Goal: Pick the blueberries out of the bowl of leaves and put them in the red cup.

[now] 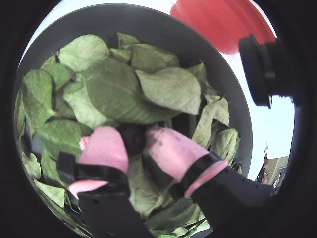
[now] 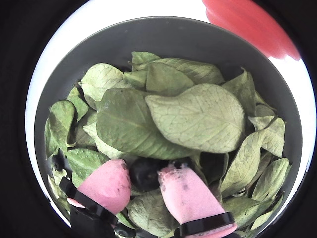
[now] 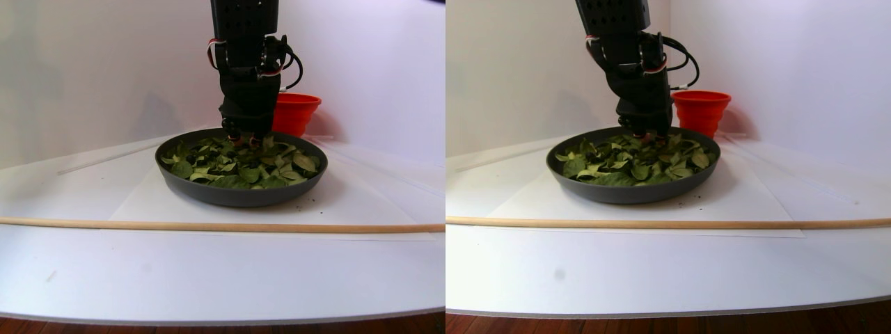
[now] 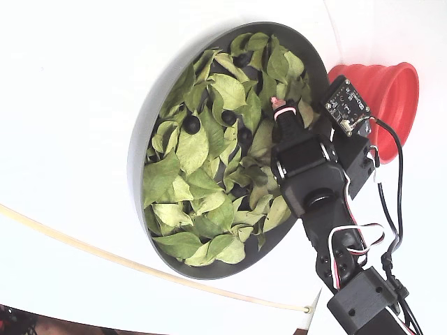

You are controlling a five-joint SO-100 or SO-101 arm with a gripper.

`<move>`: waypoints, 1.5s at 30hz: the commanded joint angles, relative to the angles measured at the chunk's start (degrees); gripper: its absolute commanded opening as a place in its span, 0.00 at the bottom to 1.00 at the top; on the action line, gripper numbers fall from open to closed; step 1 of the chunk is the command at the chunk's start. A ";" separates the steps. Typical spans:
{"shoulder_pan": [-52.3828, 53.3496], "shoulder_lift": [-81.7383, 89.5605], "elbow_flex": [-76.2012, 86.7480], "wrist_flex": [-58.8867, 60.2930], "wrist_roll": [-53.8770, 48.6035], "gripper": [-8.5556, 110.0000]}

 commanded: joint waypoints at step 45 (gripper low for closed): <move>2.29 14.06 1.41 5.01 -2.81 0.15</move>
